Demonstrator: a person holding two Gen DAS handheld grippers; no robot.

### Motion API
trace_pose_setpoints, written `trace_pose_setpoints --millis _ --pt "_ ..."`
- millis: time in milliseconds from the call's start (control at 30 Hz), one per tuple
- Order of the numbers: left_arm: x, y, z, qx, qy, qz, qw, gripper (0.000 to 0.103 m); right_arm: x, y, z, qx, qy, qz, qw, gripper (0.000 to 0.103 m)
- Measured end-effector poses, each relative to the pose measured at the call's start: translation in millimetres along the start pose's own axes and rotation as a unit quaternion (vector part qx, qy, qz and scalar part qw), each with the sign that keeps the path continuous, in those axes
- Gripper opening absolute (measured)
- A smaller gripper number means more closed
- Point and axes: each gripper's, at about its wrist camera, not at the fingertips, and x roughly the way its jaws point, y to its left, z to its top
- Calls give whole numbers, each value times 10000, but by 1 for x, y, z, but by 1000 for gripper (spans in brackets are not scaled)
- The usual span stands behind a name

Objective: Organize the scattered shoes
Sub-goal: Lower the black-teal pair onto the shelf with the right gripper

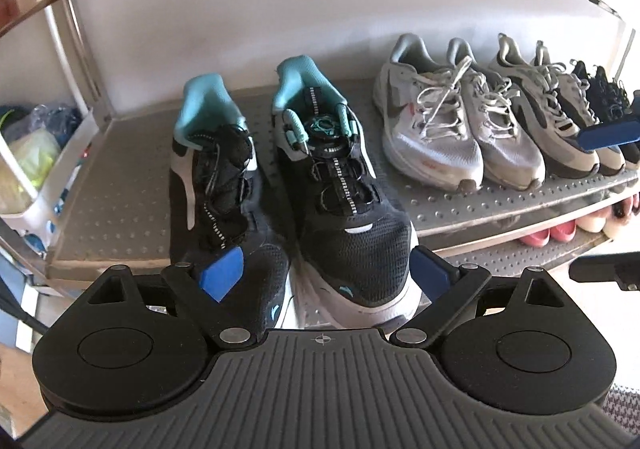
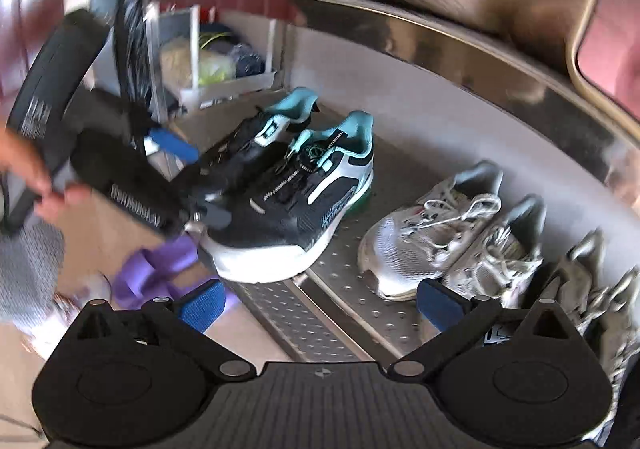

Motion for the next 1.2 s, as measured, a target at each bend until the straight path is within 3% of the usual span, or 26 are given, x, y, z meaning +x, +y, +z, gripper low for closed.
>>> trace_pose_setpoints --millis 100,133,367,567,700,767,833,933,1067,1200 --pt "5 0 -1 -9 67 22 10000 94 6 -8 4 211 69 339 9992 102" --pt "6 0 -1 -17 82 27 10000 94 8 -3 6 -66 66 357 9993 102" --pt "14 -1 -3 -47 156 42 9999 94 -1 -3 19 -866 -280 128 9958 102" --pt "15 -1 -3 -83 164 42 9998 94 -4 -2 23 -1261 -159 118 9918 102" --pt "14 5 -2 -126 165 115 9997 94 -2 6 25 -742 -352 377 9959 102" --pt "12 10 -2 -169 159 155 9996 94 3 14 23 -339 -475 254 9980 102" --pt "9 15 0 -249 140 202 9994 94 11 23 21 389 -576 37 9976 102" --pt "2 29 -1 -320 111 293 9990 94 22 23 20 1434 -464 449 9876 102" --pt "-8 52 0 -505 62 448 9977 94 22 32 28 1857 -718 505 9787 102" --pt "-19 76 -2 -631 18 653 9959 94 23 52 43 1854 -1227 -52 9749 102"
